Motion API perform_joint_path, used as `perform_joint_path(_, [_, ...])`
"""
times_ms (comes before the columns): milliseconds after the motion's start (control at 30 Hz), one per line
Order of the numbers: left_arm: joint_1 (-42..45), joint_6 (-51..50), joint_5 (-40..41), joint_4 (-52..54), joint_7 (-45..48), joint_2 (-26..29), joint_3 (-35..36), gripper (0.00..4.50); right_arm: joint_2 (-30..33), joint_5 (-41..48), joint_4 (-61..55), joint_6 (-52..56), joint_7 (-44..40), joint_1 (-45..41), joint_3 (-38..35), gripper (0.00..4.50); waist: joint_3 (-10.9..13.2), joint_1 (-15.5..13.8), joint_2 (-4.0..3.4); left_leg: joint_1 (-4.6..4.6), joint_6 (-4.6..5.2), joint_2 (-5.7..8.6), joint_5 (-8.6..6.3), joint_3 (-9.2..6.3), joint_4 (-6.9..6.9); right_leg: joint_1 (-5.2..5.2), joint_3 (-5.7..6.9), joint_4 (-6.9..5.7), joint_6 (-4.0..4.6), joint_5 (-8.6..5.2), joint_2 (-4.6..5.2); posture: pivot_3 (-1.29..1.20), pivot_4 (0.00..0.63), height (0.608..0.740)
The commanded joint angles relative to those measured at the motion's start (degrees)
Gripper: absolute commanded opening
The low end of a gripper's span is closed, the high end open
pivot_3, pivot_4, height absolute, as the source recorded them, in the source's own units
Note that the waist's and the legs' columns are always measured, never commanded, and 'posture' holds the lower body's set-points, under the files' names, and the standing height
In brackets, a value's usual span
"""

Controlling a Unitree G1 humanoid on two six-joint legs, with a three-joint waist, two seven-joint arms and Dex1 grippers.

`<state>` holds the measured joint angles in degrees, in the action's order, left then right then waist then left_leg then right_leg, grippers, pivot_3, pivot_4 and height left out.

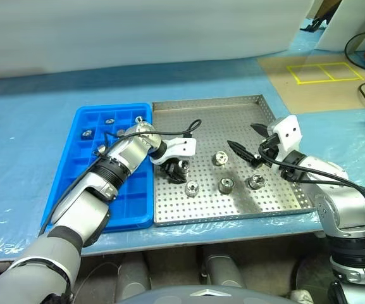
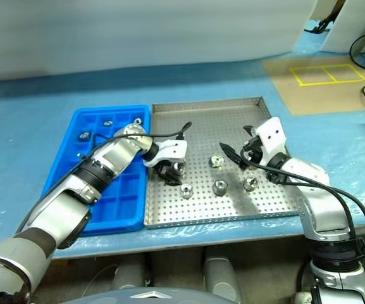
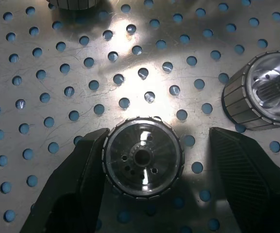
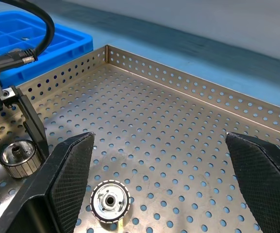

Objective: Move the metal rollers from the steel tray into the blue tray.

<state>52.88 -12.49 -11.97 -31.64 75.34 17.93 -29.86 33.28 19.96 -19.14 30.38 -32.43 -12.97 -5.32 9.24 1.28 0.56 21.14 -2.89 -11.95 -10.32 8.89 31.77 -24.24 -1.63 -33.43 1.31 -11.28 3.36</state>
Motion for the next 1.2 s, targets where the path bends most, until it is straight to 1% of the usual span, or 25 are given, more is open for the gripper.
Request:
perform_joint_path(33, [-1.95, -3.96, 3.78, 3.81, 2.4, 0.72, 2.45, 2.96, -0.47, -0.69, 0.07, -2.6, -0.56, -0.5, 0.23, 4.5, 0.01, 0.08, -0.02, 0.0, 0.0, 0.0, 0.0, 0.01, 0.0, -0.01, 0.0, 0.01, 0.0, 0.0, 0.0, -0.34, 0.15, 0.74])
perform_joint_path(133, [-2.1, -6.98, 6.39, 6.0, 3.76, 0.62, 3.9, 2.96, -0.68, -0.85, 0.27, -2.81, -0.67, -0.69, 0.51, 4.5, 0.05, -0.06, -0.08, 0.01, -0.06, 0.02, 0.03, 0.03, -0.11, -0.05, -0.01, 0.01, 0.0, 0.0, 0.0, -0.33, 0.15, 0.74])
perform_joint_path(300, [-2.82, -8.12, 7.65, 8.3, 8.14, 3.49, 2.5, 2.96, -0.63, -0.9, -0.32, -2.25, -0.58, -1.05, 0.89, 4.5, 0.07, -0.39, -0.1, 0.0, -0.05, 0.01, 0.04, 0.03, -0.12, -0.06, 0.0, -0.02, 0.01, 0.0, 0.01, -0.33, 0.15, 0.74])
perform_joint_path(433, [-3.06, -5.31, 5.35, 7.09, 6.75, 4.48, 0.75, 2.96, -0.62, -0.68, -0.29, -1.87, -0.52, -1.54, 0.68, 4.5, 0.07, -0.39, -0.1, 0.0, -0.05, 0.01, 0.04, 0.04, -0.12, -0.05, -0.01, -0.02, 0.01, 0.0, 0.01, -0.33, 0.15, 0.74])
perform_joint_path(600, [-3.37, -4.36, 5.54, 7.42, 5.83, 4.56, 1.17, 2.96, -0.73, -0.6, -0.43, -1.85, -0.56, -1.3, 0.72, 4.5, 0.07, -0.3, -0.11, -0.02, -0.12, -0.02, 0.08, 0.04, -0.13, -0.05, -0.01, -0.05, 0.01, 0.01, -0.03, -0.33, 0.15, 0.74])
perform_joint_path(700, [-3.23, -5.23, 6.6, 7.53, 5.29, 4.76, 2.5, 2.38, -0.74, -0.73, -0.2, -2.03, -0.6, -1.15, 0.77, 4.5, 0.07, -0.32, -0.11, -0.03, -0.13, -0.02, 0.08, 0.04, -0.13, -0.05, -0.01, -0.07, 0.01, 0.01, -0.02, -0.32, 0.15, 0.74])
perform_joint_path(767, [-3.48, -4.72, 6.06, 7.16, 4.61, 5.49, 2.31, 1.76, -0.78, -0.69, -0.12, -2.05, -0.61, -1.11, 0.75, 4.5, 0.07, -0.32, -0.11, -0.03, -0.14, -0.02, 0.09, 0.04, -0.12, -0.05, -0.01, -0.08, 0.01, 0.01, -0.02, -0.32, 0.15, 0.74])
perform_joint_path(933, [-5.47, -1.84, 5.39, 7.58, 4.44, 7.07, 1.15, 1.72, -0.84, -0.71, 0.35, -2.43, -0.98, -1.07, 0.88, 4.5, 0.06, -0.12, -0.12, -0.03, -0.22, -0.04, 0.14, 0.04, -0.13, -0.05, -0.04, -0.14, 0.01, 0.01, -0.07, -0.31, 0.15, 0.74])
perform_joint_path(1000, [-5.46, -2.38, 4.51, 7.42, 2.52, 6.86, 1.09, 1.72, -0.8, -0.76, 0.83, -2.84, -1.26, -1.01, 0.72, 4.5, 0.06, 0.0, -0.12, -0.04, -0.22, -0.05, 0.13, 0.04, -0.14, -0.05, -0.05, -0.18, 0.01, 0.01, -0.09, -0.31, 0.15, 0.74])
perform_joint_path(1100, [-5.62, -2.08, 4.85, 8.25, 2.89, 7.42, 1.17, 1.72, -0.8, -0.82, 1.33, -3.38, -1.67, -0.84, 0.58, 4.5, 0.05, 0.03, -0.14, -0.06, -0.22, -0.05, 0.14, 0.04, -0.14, -0.05, -0.06, -0.21, 0.01, 0.01, -0.09, -0.31, 0.15, 0.74])
perform_joint_path(1200, [-5.77, -3.17, 6.89, 10.72, 3.01, 8.28, 3.34, 1.72, -0.81, -1.06, 1.77, -4.02, -1.82, -0.59, 0.73, 4.5, 0.05, 0.33, -0.14, -0.08, -0.22, -0.05, 0.14, 0.04, -0.14, -0.05, -0.06, -0.22, 0.02, 0.01, -0.09, -0.31, 0.15, 0.74])
